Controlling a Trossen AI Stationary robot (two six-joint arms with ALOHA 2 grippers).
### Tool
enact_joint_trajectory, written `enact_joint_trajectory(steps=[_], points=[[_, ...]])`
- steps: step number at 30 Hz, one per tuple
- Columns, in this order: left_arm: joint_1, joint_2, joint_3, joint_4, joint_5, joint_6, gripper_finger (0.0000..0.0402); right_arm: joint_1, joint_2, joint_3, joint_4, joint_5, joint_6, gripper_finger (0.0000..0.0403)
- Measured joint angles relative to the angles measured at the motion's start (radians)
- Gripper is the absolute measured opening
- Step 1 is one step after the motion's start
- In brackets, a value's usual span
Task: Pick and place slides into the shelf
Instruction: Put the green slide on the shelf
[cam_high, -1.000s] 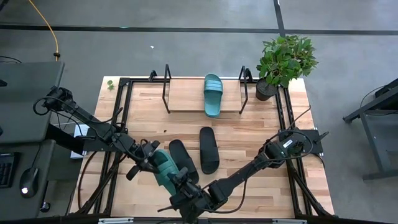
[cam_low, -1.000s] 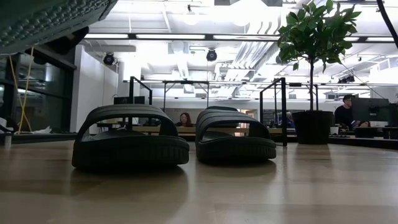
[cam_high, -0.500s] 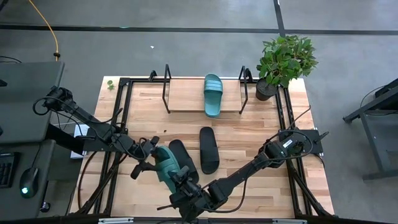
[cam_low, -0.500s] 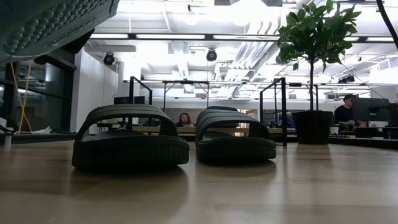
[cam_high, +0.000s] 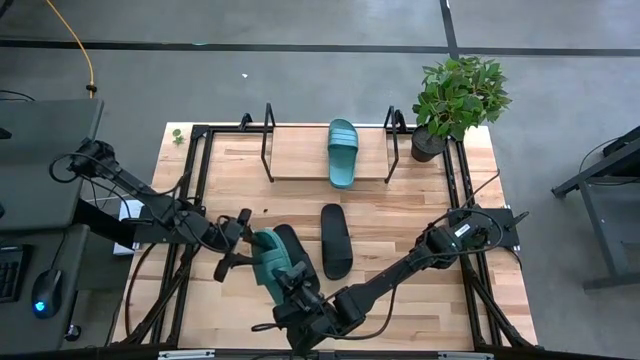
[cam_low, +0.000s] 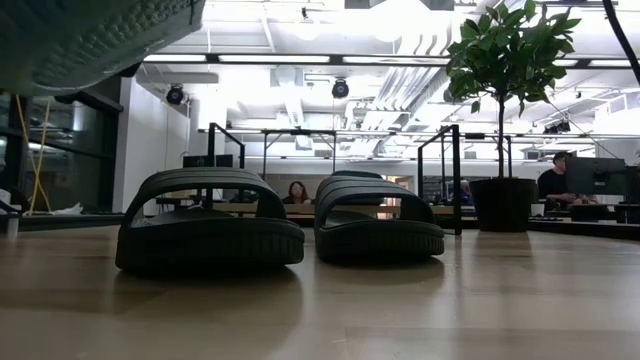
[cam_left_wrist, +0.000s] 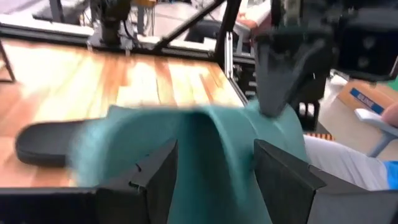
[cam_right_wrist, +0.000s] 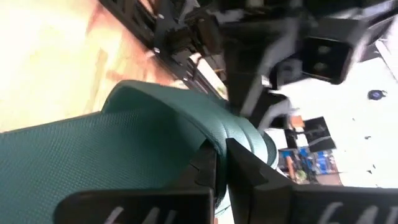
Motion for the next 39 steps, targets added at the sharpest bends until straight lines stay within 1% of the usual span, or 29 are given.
enact_joint_trajectory(steps=[4,7,11,19,24,27,30,36,39], points=[[0.001,-0.059,0.000,-0.025,-0.011,0.038,0.0193,-0.013,0.000,0.000,-0.021,-0.025,-0.005,0.0000],[0.001,-0.114,0.000,-0.039,-0.041,0.065,0.0193,-0.030,-0.001,0.001,-0.031,-0.030,-0.001,0.0000],[0.001,-0.187,0.000,-0.088,-0.057,0.101,0.0193,-0.061,-0.019,0.001,-0.089,-0.081,0.054,0.0000],[0.001,-0.297,0.000,-0.168,-0.078,0.133,0.0193,-0.110,-0.084,0.001,-0.247,-0.035,0.180,0.0000],[0.001,-0.321,0.000,-0.174,-0.085,0.192,0.0193,-0.137,-0.126,0.001,-0.351,-0.027,0.258,0.0000],[0.001,-0.326,0.000,-0.175,-0.154,0.239,0.0193,-0.160,-0.149,0.000,-0.414,0.002,0.285,0.0000],[0.001,-0.327,0.000,-0.171,-0.226,0.296,0.0193,-0.192,-0.175,-0.001,-0.469,-0.002,0.286,0.0000],[0.001,-0.326,0.022,-0.168,-0.310,0.416,0.0193,-0.272,-0.248,-0.001,-0.506,-0.081,0.270,0.0000],[0.001,-0.327,0.054,-0.171,-0.318,0.443,0.0193,-0.316,-0.284,-0.001,-0.498,-0.131,0.232,0.0000]])
